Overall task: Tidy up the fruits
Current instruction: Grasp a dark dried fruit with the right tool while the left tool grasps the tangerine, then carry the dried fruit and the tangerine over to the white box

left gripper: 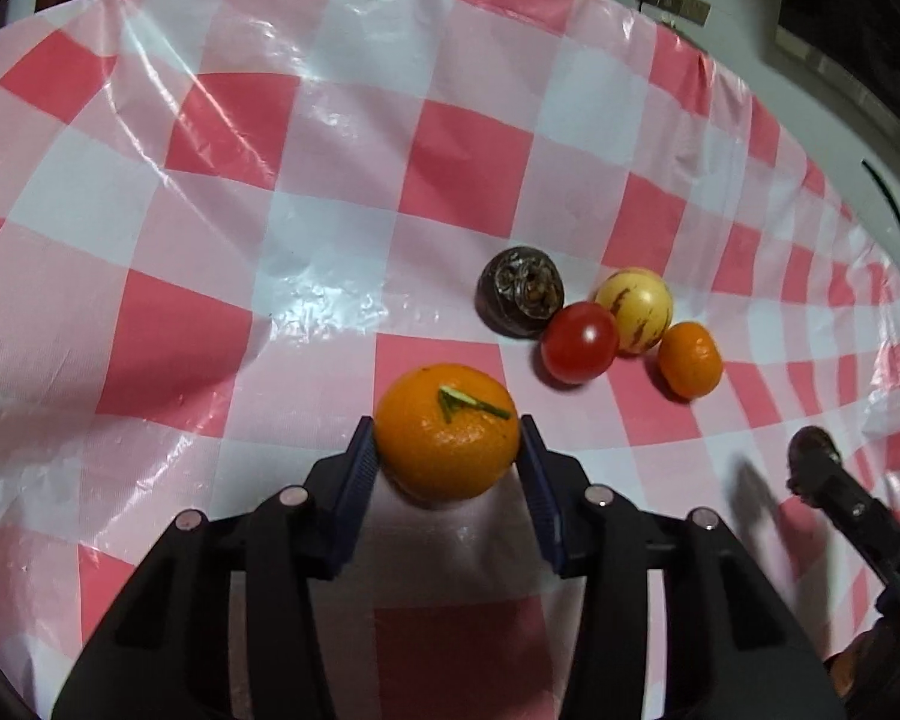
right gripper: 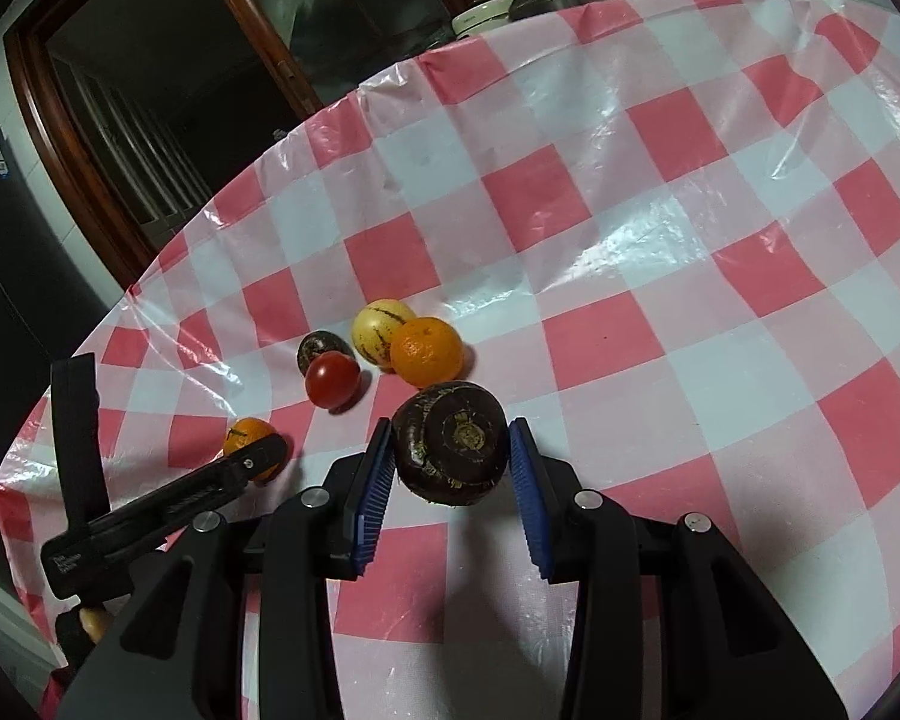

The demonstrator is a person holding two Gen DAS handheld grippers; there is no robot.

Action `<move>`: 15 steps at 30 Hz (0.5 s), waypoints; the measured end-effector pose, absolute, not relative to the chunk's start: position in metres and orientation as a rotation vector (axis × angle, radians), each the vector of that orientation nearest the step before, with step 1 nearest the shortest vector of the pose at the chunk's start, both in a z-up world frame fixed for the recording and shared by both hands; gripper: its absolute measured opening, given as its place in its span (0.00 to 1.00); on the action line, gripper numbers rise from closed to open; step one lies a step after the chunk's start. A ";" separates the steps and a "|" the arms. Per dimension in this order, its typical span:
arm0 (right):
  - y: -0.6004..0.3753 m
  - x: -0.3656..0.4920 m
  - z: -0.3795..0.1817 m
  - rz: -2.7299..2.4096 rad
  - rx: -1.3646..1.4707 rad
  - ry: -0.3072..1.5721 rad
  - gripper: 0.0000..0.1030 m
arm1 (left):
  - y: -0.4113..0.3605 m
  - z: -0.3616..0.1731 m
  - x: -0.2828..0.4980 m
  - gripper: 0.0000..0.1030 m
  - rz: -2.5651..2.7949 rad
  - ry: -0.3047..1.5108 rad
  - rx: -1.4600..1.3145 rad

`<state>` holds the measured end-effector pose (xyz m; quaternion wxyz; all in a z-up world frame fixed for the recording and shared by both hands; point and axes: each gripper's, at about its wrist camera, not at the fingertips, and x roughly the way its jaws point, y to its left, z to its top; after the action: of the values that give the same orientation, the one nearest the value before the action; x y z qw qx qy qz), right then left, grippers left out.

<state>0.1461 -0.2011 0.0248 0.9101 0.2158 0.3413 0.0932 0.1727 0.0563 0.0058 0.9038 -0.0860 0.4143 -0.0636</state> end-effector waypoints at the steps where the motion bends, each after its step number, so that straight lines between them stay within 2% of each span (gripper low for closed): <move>1: -0.201 0.146 0.024 0.196 0.449 0.705 0.37 | 0.055 0.007 0.171 0.45 -0.134 0.848 -0.171; 10: -0.200 0.147 0.023 0.202 0.434 0.692 0.37 | 0.050 0.022 0.154 0.45 -0.103 0.750 -0.122; 15: -0.201 0.148 0.023 0.208 0.440 0.699 0.37 | 0.048 0.038 0.120 0.45 -0.079 0.698 -0.108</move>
<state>0.1484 -0.2015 0.0226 0.9108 0.2132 0.3389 0.1008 0.1202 0.0476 0.0382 0.9376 -0.0529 0.3416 -0.0384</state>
